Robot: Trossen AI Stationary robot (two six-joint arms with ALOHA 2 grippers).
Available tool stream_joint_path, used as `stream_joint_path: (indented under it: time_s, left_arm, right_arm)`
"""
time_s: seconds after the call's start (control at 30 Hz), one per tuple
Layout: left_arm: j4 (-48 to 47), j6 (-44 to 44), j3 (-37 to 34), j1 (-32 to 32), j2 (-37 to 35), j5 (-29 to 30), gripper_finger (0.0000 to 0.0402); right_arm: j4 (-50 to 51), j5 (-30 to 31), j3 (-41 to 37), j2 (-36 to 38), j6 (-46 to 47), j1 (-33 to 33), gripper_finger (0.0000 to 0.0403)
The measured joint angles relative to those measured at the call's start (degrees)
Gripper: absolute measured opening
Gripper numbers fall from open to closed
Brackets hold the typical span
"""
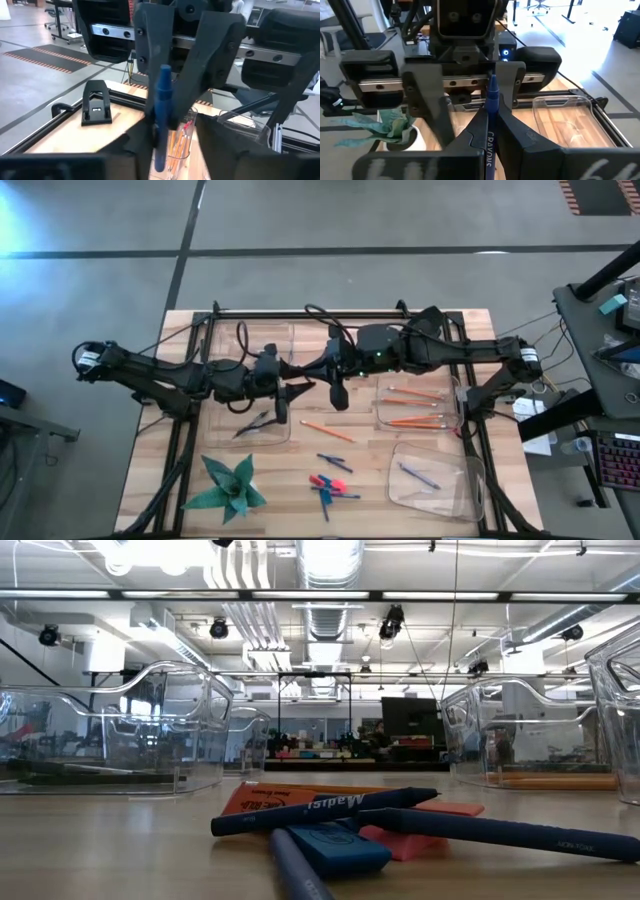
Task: Sort crayons/erasers/pens/pencils in bins
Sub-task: Put the blue crayon into the top transparent bin
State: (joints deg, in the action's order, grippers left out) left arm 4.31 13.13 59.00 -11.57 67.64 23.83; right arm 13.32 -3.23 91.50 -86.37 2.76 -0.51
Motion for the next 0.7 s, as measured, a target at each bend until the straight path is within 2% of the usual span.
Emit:
stream_joint_path:
  time_s: [0.2, 0.47, 0.57, 0.7]
  left_arm:
    - [-0.28, 0.04, 0.0, 0.04, 0.0, -0.43, 0.0019]
    - [-0.24, 0.17, 0.0, 0.07, -0.02, -1.01, 0.0014]
    - [-0.33, 0.26, 0.02, 0.33, -0.02, -1.57, 0.0013]
    - [-0.37, 1.43, 0.0, 1.16, -0.02, -2.88, 0.0012]
  right_arm:
    - [0.09, -0.33, 0.0, 0.0, 0.17, -0.08, 0.0018]
    - [0.22, -0.3, 0.0, 0.04, 0.2, -0.09, 0.0023]
    - [1.14, -0.04, 0.01, 0.33, 0.71, -0.04, 0.005]
    - [4.42, 0.56, 0.04, 1.66, 2.18, 0.31, 0.0107]
